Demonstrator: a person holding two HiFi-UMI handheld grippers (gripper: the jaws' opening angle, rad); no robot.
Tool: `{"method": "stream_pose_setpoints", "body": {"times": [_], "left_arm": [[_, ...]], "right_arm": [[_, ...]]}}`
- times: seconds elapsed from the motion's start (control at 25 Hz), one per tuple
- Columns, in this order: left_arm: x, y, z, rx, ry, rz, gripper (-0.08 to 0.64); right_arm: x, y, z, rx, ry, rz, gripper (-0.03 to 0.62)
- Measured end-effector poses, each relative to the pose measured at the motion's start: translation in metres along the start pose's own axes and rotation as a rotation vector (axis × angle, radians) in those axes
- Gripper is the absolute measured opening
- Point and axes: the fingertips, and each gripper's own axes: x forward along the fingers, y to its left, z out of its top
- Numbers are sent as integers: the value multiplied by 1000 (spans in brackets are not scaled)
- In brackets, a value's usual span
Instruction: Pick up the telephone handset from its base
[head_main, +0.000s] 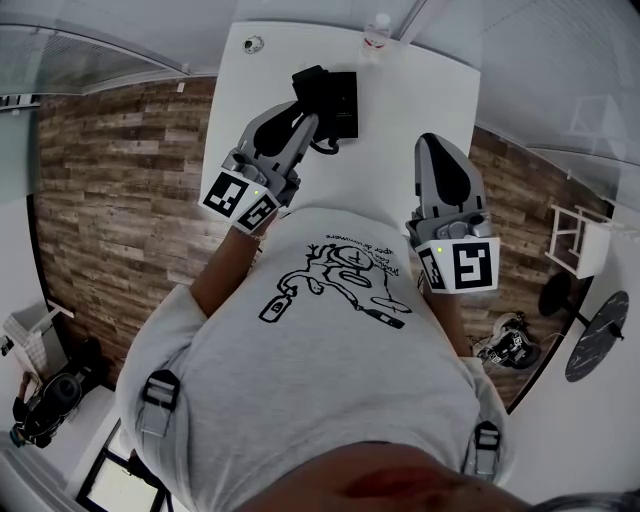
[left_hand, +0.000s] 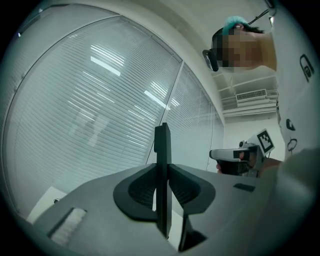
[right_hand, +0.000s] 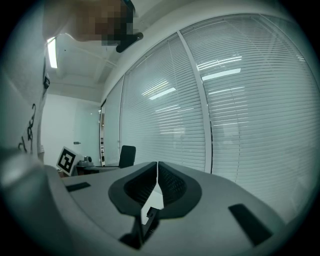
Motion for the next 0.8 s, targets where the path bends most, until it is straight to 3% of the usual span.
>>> {"method": "stream_pose_setpoints", "body": {"times": [0.24,0.8], "left_arm": [[-3,-18,14,27,-28,-4,69],[-1,-7,20,33,-26,0,69]], "right_arm": [[-10,-3,0,-6,-4,1,8],[6,2,-1,-50,18,24,8]]}}
